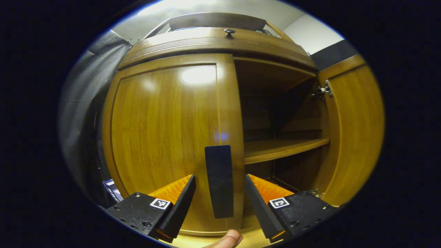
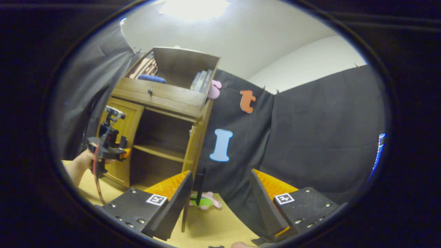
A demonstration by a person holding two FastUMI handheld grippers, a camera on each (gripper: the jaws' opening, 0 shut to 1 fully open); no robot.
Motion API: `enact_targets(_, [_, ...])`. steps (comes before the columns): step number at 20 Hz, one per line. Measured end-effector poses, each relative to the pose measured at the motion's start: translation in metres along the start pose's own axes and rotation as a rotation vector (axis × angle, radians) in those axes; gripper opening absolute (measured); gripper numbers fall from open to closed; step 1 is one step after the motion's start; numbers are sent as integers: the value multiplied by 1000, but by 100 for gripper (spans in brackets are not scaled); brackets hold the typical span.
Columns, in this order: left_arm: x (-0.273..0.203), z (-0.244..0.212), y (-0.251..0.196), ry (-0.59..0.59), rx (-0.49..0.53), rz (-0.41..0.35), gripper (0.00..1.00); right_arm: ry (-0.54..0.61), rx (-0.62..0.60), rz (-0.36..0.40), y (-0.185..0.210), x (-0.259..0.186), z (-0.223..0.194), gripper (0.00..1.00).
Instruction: Open the right door of the double-door shoe cabinet with the right hand, and open the left door with the left hand.
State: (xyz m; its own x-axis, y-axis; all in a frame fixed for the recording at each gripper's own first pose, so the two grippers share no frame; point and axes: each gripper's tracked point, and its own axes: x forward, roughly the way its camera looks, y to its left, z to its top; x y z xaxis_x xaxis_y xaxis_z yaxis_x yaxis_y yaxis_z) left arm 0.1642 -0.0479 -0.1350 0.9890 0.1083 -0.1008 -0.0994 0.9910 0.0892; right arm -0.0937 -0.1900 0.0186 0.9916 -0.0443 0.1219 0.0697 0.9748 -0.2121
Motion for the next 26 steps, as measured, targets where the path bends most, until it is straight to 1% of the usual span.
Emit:
enact_targets(1, [-1, 9, 0, -33, 12, -1, 80, -24, 13, 22, 11, -6, 10, 98])
enact_targets(2, [3, 13, -2, -40, 20, -14, 72, -42, 20, 51, 23, -12, 15, 97])
enact_targets(3, [5, 14, -8, -41, 36, -46, 61, -43, 22, 67, 30, -14, 18, 98])
enact_targets(5, [5, 10, -7, -3, 28, -70, 39, -25, 17, 81, 40, -13, 22, 98])
enact_targets(6, [2, 10, -7, 13, 18, -80, 36, -10, 20, 82, 44, -12, 20, 98])
enact_targets(9, [1, 6, -7, 65, -14, -114, 34, 33, 58, 114, 65, -1, 21, 98])
enact_targets(10, [1, 4, -8, 76, -18, -132, 34, 49, 81, 126, 69, 3, 21, 97])
enact_targets(13, [-11, 6, -9, 57, -21, -178, 36, 109, 150, 151, 83, 10, 12, 98])
enact_targets(15, [-26, 5, -9, 58, -19, -205, 33, 140, 177, 150, 89, 12, 6, 98])
enact_targets(18, [-46, 6, -7, 61, -32, -243, 33, 139, 187, 119, 86, 15, 11, 98])
enact_targets(20, [-63, 7, -4, 63, -57, -257, 34, 127, 190, 106, 89, 14, 13, 98])
enact_targets(21, [-71, 7, -2, 68, -59, -256, 31, 118, 188, 116, 95, 13, 13, 98])
enact_targets(24, [-100, 7, 9, 64, -5, -256, 31, 142, 201, 137, 106, 11, -3, 98])
enact_targets(26, [-115, 8, 16, 64, -10, -269, 31, 144, 203, 146, 111, 11, -6, 98])
